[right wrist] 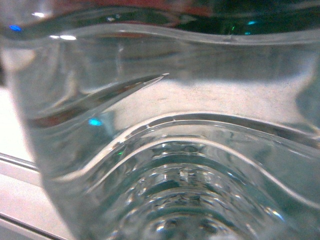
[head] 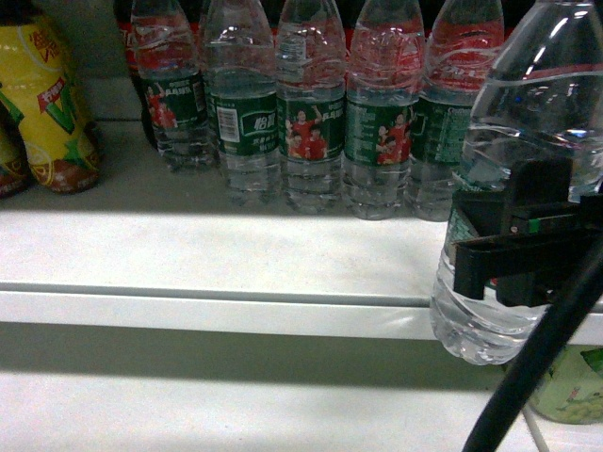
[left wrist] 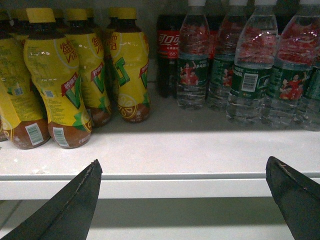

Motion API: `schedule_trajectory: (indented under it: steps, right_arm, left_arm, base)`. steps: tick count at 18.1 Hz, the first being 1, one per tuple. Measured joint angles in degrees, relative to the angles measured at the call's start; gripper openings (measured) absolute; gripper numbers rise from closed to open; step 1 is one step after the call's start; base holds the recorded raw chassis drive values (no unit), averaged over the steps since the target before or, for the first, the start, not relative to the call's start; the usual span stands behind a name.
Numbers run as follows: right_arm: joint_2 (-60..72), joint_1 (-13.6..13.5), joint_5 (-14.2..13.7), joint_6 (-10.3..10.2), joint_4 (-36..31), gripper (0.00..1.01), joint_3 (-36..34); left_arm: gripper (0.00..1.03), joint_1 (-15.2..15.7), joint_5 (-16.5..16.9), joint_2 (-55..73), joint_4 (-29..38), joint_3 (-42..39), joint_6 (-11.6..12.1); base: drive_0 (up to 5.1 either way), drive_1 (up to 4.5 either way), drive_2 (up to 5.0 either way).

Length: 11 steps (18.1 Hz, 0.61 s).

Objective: Move water from second to third shelf

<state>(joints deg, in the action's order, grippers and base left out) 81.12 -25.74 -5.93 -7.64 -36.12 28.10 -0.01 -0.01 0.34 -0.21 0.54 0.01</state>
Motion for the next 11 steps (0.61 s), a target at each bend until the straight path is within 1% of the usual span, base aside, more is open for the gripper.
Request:
schedule_trajectory:
  steps: [2, 7, 11]
  right_arm:
    - [-3.96, 1.53, 1.01, 0.5, 1.14, 0.41, -2.45]
    - [-17.86, 7.34, 5.38, 1.73, 7.56, 0.41, -7.93]
    - [-27.3, 13.51, 9.68, 1.92, 13.49, 0.41, -10.14]
  left_arm:
    - [0.98, 0.0, -0.02, 0.0, 0.0, 0.0, -0.02]
    - [0.98, 0.0, 0.0, 0.0, 0.0, 0.0, 0.0]
    - [0.98, 0.0, 0.0, 0.0, 0.0, 0.0, -0.02]
  base:
    - [0.0, 0.0, 0.0]
    - [0.0, 0.0, 0.0]
    - [0.0, 0.0, 0.0]
